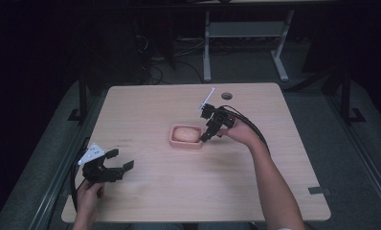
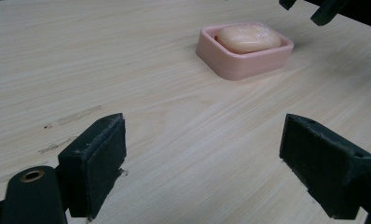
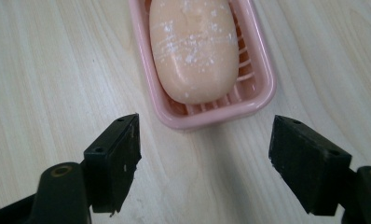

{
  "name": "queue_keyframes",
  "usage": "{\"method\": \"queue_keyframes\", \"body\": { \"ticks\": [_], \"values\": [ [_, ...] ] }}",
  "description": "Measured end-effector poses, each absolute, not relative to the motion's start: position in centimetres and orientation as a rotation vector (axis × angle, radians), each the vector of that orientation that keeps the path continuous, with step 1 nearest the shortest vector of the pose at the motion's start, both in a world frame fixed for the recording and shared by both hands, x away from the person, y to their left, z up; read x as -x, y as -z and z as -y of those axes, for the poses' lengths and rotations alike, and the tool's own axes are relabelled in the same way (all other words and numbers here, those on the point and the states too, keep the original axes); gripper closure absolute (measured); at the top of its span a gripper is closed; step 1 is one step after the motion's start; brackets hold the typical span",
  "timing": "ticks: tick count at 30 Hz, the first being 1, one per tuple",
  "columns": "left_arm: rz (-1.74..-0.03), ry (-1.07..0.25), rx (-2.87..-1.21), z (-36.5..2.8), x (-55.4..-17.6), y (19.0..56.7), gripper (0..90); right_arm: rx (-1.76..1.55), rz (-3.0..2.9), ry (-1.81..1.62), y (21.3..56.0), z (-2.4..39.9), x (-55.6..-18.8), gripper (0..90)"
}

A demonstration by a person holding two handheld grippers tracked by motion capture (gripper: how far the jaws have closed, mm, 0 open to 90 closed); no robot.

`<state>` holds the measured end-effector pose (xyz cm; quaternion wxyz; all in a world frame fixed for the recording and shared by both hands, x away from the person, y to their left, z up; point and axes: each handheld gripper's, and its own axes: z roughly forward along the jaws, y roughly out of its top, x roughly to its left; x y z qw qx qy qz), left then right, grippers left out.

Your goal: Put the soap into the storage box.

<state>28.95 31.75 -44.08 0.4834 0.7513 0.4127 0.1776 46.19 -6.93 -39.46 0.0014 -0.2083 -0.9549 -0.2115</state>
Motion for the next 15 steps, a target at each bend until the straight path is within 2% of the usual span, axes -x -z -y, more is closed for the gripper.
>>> {"method": "queue_keyframes", "body": {
  "ticks": [15],
  "values": [
    [-1.003,-0.431,-1.839,-31.7,-29.0,44.1,14.3,0.683,2.982,0.696,39.5,8.8,-45.2,24.2]
  ]
}}
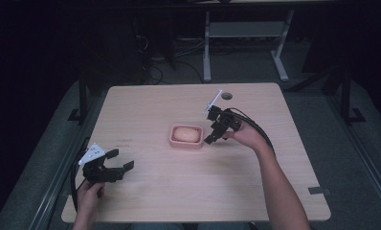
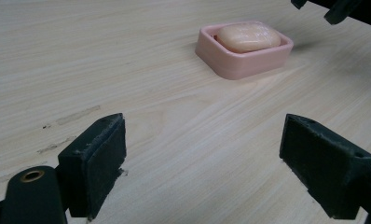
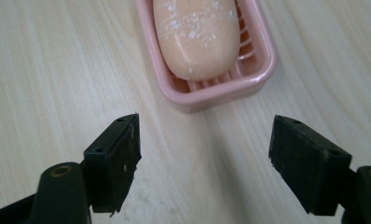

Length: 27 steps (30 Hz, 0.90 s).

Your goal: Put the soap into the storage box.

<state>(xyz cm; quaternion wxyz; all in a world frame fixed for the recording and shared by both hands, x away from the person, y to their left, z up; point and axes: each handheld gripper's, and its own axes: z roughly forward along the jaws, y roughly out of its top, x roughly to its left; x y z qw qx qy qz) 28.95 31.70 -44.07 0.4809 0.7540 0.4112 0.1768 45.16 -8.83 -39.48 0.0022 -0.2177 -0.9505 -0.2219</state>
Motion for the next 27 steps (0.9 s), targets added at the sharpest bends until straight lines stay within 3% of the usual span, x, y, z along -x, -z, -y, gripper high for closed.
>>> {"method": "queue_keyframes", "body": {
  "ticks": [27],
  "values": [
    [-1.003,-0.431,-1.84,-31.6,-28.9,44.1,14.3,0.746,2.963,0.729,40.2,12.1,-43.1,24.0]
  ]
}}
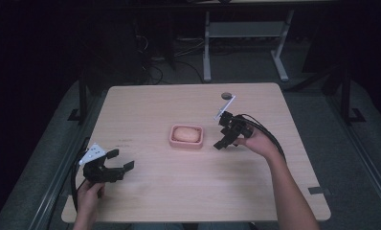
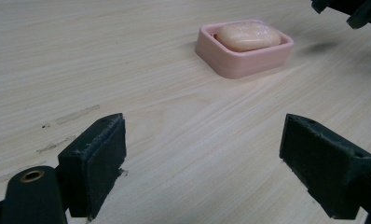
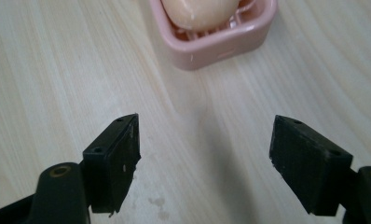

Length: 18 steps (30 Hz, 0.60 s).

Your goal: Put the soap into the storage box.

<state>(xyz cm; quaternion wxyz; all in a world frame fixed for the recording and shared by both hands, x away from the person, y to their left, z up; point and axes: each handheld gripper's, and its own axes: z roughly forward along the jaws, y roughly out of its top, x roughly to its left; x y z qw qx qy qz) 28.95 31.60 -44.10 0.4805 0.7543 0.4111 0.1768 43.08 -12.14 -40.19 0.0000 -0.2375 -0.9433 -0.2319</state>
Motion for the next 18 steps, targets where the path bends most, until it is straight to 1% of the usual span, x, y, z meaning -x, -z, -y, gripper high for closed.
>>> {"method": "queue_keyframes", "body": {
  "ticks": [18],
  "values": [
    [-1.003,-0.429,-1.841,-31.5,-29.0,44.1,14.3,0.797,2.953,0.762,40.5,14.5,-41.9,24.0]
  ]
}}
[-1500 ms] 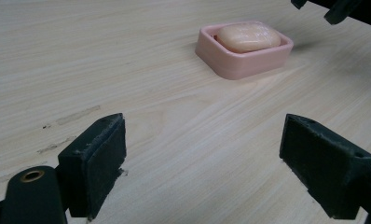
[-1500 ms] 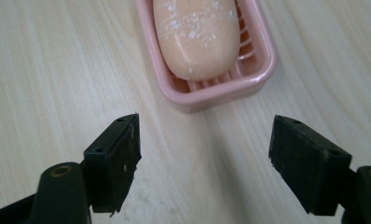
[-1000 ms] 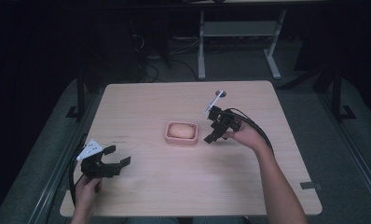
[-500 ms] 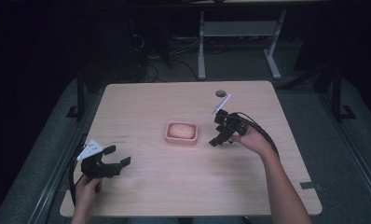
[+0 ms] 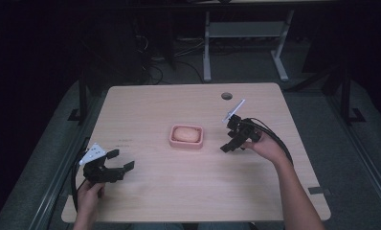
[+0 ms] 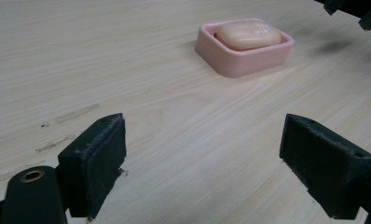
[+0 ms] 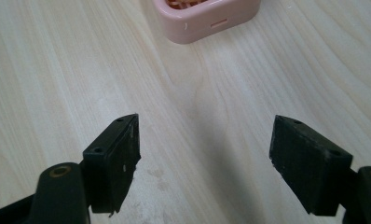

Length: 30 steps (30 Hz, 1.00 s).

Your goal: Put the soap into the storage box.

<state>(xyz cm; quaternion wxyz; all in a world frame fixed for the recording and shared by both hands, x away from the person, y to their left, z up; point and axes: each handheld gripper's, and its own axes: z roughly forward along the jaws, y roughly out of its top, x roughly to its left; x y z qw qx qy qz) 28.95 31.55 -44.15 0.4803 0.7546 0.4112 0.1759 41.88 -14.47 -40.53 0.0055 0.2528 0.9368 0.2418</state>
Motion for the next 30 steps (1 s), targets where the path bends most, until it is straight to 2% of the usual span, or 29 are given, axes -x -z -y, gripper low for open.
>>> {"method": "queue_keyframes", "body": {
  "ticks": [30],
  "values": [
    [-0.998,-0.429,-1.854,-31.5,-28.9,44.2,14.3,-0.855,-2.902,-0.762,41.6,17.7,-38.9,23.7]
  ]
}}
